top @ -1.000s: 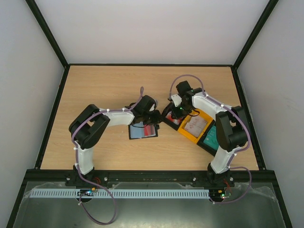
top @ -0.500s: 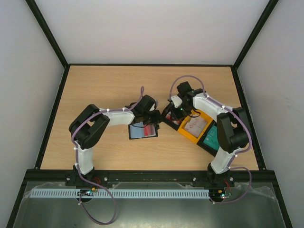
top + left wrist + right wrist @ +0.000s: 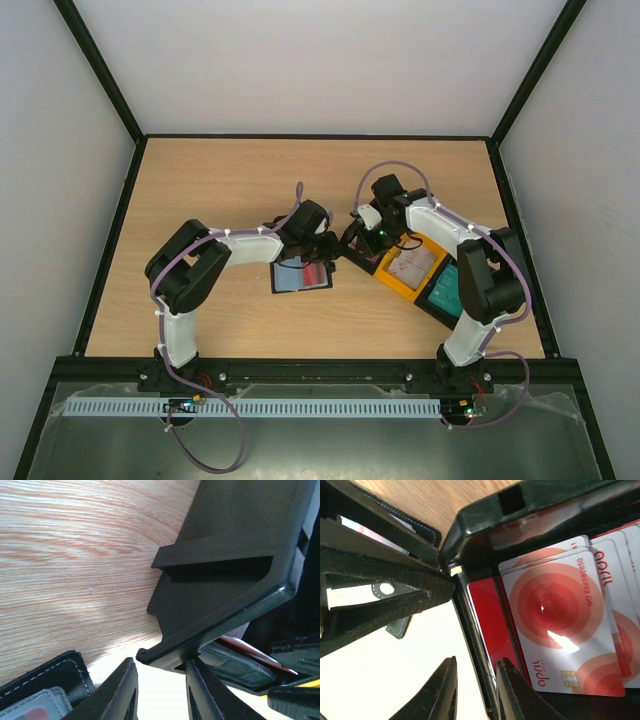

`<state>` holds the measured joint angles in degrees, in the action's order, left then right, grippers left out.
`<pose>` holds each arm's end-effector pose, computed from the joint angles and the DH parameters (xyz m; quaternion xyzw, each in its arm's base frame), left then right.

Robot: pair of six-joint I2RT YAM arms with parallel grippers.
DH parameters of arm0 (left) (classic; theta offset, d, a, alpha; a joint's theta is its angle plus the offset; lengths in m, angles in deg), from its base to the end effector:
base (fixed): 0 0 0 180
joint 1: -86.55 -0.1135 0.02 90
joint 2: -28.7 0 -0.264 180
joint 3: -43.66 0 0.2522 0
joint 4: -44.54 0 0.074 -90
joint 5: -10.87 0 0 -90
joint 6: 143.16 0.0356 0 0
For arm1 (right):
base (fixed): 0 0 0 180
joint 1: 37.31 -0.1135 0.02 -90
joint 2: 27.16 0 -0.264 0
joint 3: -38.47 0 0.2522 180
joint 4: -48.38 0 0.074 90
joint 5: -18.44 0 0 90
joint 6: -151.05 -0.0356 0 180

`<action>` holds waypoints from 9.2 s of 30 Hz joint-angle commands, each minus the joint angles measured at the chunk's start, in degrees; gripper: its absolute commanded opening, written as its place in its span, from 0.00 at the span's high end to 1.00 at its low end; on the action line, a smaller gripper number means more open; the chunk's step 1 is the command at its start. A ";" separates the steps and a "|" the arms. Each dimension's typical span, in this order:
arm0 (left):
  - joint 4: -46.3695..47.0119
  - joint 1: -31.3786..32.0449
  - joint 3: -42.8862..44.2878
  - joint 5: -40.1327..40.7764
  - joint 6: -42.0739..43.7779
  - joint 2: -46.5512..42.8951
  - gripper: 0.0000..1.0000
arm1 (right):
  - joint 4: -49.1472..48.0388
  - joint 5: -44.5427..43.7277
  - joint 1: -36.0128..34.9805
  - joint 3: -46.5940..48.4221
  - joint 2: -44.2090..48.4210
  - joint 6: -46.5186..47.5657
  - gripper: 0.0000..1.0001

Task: Put the credit cards into the card holder
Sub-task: Pick up the credit card from the storage box, then insert the credit card into the card holder.

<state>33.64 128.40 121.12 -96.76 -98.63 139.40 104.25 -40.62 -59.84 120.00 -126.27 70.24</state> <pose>0.2920 -0.2760 0.1471 0.0309 0.9115 -0.3679 0.1811 0.2996 0.1441 0.1978 -0.2976 0.9069 0.2783 0.1071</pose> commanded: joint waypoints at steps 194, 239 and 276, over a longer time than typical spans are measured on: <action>-6.54 -12.24 -35.66 5.59 4.21 -30.49 0.88 | -74.57 -10.01 -25.23 -28.84 -6.58 -69.46 0.85; -2.78 -12.27 -34.94 1.28 2.44 -38.60 0.73 | -32.01 -26.92 -32.46 -8.15 -3.67 -55.12 0.74; 7.84 -12.30 -36.54 -7.65 1.09 -28.68 0.69 | -30.42 -29.17 -32.54 -11.42 -7.90 -56.84 0.98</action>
<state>40.22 116.38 84.77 -104.01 -97.76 109.15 71.66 -68.34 -92.10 110.56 -131.95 14.09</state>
